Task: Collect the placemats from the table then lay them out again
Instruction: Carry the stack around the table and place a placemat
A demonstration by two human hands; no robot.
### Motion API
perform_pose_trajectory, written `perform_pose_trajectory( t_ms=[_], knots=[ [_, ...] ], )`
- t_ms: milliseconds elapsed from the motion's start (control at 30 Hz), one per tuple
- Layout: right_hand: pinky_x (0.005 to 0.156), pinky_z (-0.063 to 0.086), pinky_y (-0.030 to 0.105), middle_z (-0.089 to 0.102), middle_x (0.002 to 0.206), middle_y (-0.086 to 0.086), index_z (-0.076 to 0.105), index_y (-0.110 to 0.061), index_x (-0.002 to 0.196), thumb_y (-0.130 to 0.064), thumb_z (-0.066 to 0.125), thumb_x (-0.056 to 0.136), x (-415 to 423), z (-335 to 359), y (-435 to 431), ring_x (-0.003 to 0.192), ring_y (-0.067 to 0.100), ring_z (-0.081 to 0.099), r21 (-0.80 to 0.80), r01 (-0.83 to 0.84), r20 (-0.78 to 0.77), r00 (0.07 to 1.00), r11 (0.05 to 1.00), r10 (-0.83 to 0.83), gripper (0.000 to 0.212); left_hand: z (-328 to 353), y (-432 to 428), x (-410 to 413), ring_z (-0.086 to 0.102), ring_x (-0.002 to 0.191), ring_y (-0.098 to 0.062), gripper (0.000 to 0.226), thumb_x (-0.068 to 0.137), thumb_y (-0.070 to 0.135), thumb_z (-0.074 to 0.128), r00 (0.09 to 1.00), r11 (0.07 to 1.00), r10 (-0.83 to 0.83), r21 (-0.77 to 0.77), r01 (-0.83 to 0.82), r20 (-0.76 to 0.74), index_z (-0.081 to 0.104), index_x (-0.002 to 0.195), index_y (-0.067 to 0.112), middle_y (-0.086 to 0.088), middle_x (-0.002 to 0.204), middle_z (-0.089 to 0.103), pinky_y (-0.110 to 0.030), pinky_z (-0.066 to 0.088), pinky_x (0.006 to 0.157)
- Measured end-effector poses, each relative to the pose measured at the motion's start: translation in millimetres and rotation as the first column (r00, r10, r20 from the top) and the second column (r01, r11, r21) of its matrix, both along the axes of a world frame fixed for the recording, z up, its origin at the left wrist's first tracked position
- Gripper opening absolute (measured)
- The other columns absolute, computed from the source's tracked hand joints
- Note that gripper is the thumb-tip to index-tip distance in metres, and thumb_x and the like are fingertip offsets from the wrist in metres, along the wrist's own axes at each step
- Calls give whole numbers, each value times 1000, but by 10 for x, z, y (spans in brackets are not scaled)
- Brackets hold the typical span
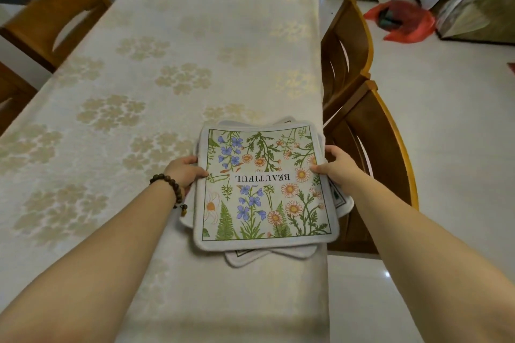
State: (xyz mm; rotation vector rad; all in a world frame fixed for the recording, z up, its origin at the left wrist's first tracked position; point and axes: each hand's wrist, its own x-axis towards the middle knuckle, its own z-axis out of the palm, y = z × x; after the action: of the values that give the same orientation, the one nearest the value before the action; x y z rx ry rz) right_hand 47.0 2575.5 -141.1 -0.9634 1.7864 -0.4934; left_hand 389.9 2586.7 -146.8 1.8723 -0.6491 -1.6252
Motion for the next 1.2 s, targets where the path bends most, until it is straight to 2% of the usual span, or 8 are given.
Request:
perform_pose_trajectory(
  t_ms=[67, 200, 367, 567, 733, 900, 1033, 1200],
  knots=[
    [90, 52, 53, 59, 128, 10, 41, -25, 139, -14, 77, 76, 10, -84, -5, 106, 32, 63, -3, 1, -42, 999, 1000, -1, 73, -75, 24, -1, 66, 95, -37, 51, 80, -13, 60, 1000, 1000, 8, 7, -9, 19, 55, 129, 4, -22, 114, 66, -51, 53, 86],
    [85, 54, 47, 59, 126, 9, 42, -28, 137, -20, 74, 80, 40, -192, 30, 103, 29, 62, -38, -12, -142, 990, 999, 7, 66, -158, 47, 26, 67, 96, -37, 55, 81, -8, 64, 999, 1000, 11, 7, -11, 33, 53, 132, 9, -21, 116, 65, -54, 52, 88],
    [93, 46, 49, 43, 139, 11, 37, -30, 145, -31, 70, 82, 110, -183, 51, 126, 32, 39, -55, -93, -390, 919, 994, 65, 71, -123, 47, 49, 61, 110, -34, 53, 82, 4, 67, 983, 994, -106, -16, 109, 151, 53, 133, 12, -15, 127, 61, -50, 47, 98],
    [91, 52, 50, 58, 130, 3, 32, -29, 147, -14, 71, 81, 140, -124, 186, 111, 28, 60, -73, -7, -48, 999, 997, 4, 78, -61, 58, 74, 61, 109, -34, 55, 85, -2, 62, 990, 997, -75, -6, 76, 122, 49, 137, 10, -17, 127, 61, -51, 47, 98],
    [85, 55, 53, 68, 113, 11, 57, -14, 114, -5, 70, 81, 109, -100, 270, 95, 30, 68, 75, 156, 102, 981, 985, -163, 36, -2, 73, 70, 65, 93, -29, 55, 85, -9, 58, 999, 1000, -8, -20, 9, 36, 51, 136, 10, -18, 121, 64, -45, 53, 84],
    [76, 59, 50, 70, 104, 11, 58, -16, 110, -4, 68, 82, 36, 179, 280, 87, 29, 71, 19, 186, 160, 969, 982, -186, 33, 284, 113, 92, 66, 82, -22, 47, 88, -8, 54, 999, 999, -39, -27, 38, -18, 54, 131, 13, -11, 101, 68, -39, 57, 65],
    [62, 59, 40, 71, 99, 11, 59, -18, 102, -2, 68, 82, -48, 527, 342, 82, 27, 72, -38, 220, 180, 961, 975, -210, 27, 568, 79, 74, 66, 91, -23, 43, 88, -6, 54, 995, 991, -95, -94, 91, -42, 57, 126, 14, -8, 104, 69, -42, 55, 76],
    [60, 58, 39, 71, 93, 7, 60, -24, 96, -6, 72, 79, -370, 921, 560, 80, 25, 72, -67, 271, 160, 953, 960, -258, 27, 884, 66, -194, 66, 100, -28, 41, 87, -6, 55, 982, 976, -176, -144, 165, -62, 59, 123, 14, -11, 106, 70, -49, 52, 90]
  ],
)
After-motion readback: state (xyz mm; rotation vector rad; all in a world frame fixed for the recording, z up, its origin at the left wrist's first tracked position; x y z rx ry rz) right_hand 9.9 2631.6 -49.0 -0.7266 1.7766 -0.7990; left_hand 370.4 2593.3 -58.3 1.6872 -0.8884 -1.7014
